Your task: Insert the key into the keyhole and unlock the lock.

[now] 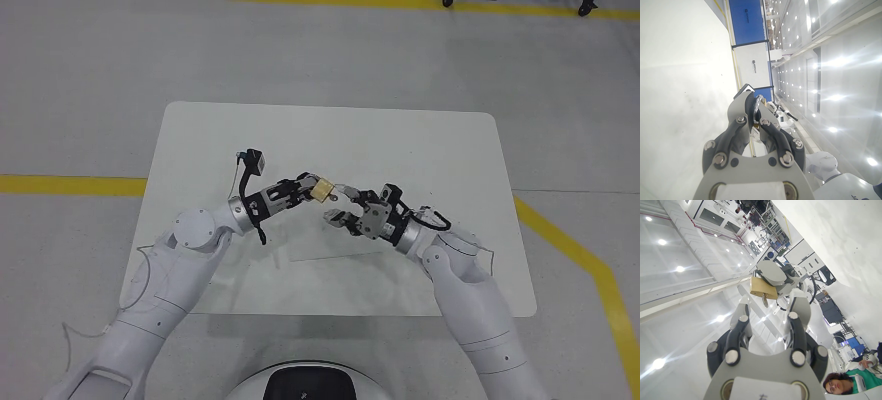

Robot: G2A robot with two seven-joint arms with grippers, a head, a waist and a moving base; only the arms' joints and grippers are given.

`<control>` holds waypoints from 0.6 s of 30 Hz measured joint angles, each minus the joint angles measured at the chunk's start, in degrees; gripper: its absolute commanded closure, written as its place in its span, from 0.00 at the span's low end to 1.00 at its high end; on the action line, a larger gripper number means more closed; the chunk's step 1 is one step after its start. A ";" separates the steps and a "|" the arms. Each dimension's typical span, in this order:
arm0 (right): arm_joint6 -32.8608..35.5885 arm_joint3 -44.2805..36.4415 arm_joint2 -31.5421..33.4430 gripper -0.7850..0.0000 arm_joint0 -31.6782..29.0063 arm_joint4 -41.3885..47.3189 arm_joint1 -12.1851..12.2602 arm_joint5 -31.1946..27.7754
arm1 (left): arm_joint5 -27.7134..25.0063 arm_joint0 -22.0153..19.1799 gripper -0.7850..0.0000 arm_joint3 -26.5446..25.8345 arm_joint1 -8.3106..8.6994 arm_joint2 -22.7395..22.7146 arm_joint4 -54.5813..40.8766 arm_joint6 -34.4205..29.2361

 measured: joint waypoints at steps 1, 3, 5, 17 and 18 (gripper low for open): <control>0.21 0.55 -0.21 1.00 0.32 0.94 -0.08 0.26 | -0.04 -0.02 1.00 0.04 0.00 0.01 0.09 0.02; 0.20 1.36 -0.43 1.00 0.80 2.24 -0.19 0.74 | -0.14 -0.03 1.00 0.05 0.00 0.03 0.18 0.09; -0.17 2.18 -0.62 1.00 1.32 3.40 -0.29 1.38 | -0.25 -0.02 1.00 0.08 -0.01 0.07 0.20 0.10; 2.51 6.60 0.18 1.00 2.64 13.61 -0.53 6.84 | -4.55 0.19 1.00 0.39 0.01 0.67 3.24 0.46; 2.80 7.02 0.27 1.00 2.82 14.46 -0.53 7.46 | -4.87 0.32 1.00 0.29 0.04 0.66 3.54 0.61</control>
